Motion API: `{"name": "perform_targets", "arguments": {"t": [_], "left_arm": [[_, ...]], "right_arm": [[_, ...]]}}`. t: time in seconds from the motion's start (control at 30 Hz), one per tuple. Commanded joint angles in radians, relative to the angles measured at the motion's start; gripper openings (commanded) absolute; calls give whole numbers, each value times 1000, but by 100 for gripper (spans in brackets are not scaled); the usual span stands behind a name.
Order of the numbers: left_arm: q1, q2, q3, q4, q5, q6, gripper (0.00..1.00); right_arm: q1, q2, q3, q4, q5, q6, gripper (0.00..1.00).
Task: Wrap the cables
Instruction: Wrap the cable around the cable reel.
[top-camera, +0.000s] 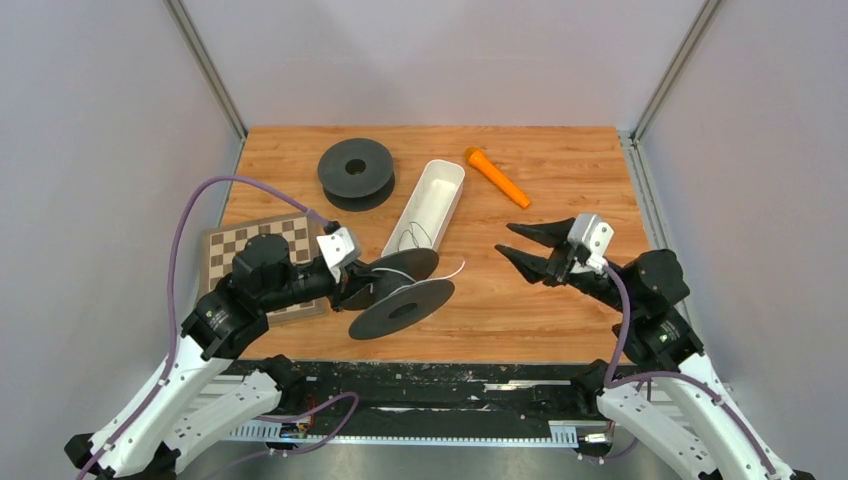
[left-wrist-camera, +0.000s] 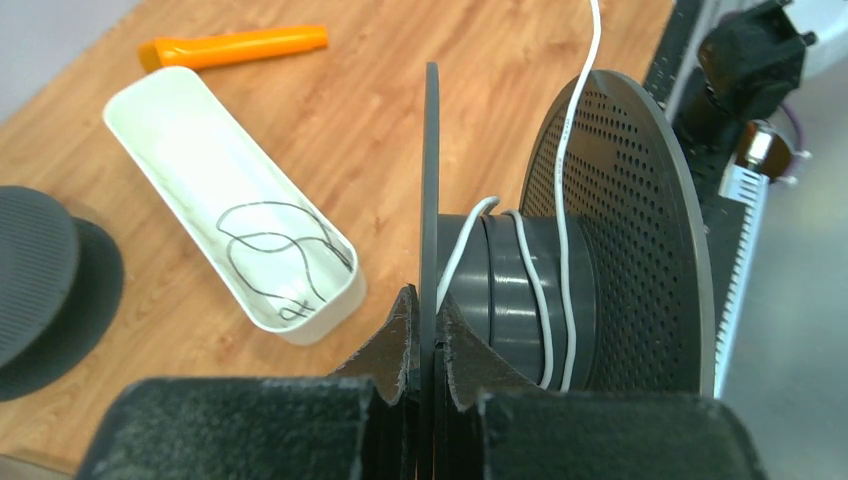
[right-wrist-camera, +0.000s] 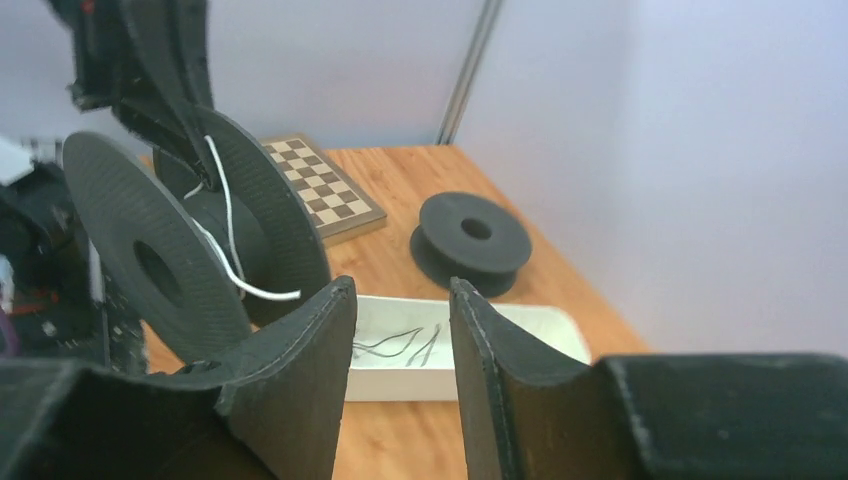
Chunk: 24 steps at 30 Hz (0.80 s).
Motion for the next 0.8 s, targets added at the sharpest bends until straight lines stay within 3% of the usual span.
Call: {"name": "perform_targets", "arguments": {"t": [0.0, 0.2, 0.33, 0.53, 0.77], "left_arm": [[2, 18, 116, -85, 110, -28, 0], [2, 71, 195, -191, 156, -22, 0], [2, 96, 217, -217, 183, -18, 0], [2, 140, 251, -245, 214, -26, 0], [2, 164, 270, -250, 220, -32, 0]], "right_arm": [[27, 51, 118, -154, -230, -374, 42], [68, 66, 175, -253, -401, -528, 42], [115, 83, 166, -333, -412, -643, 41], [367, 76, 142, -376, -72, -756, 44], [636, 176, 181, -420, 281, -864, 43]]}}
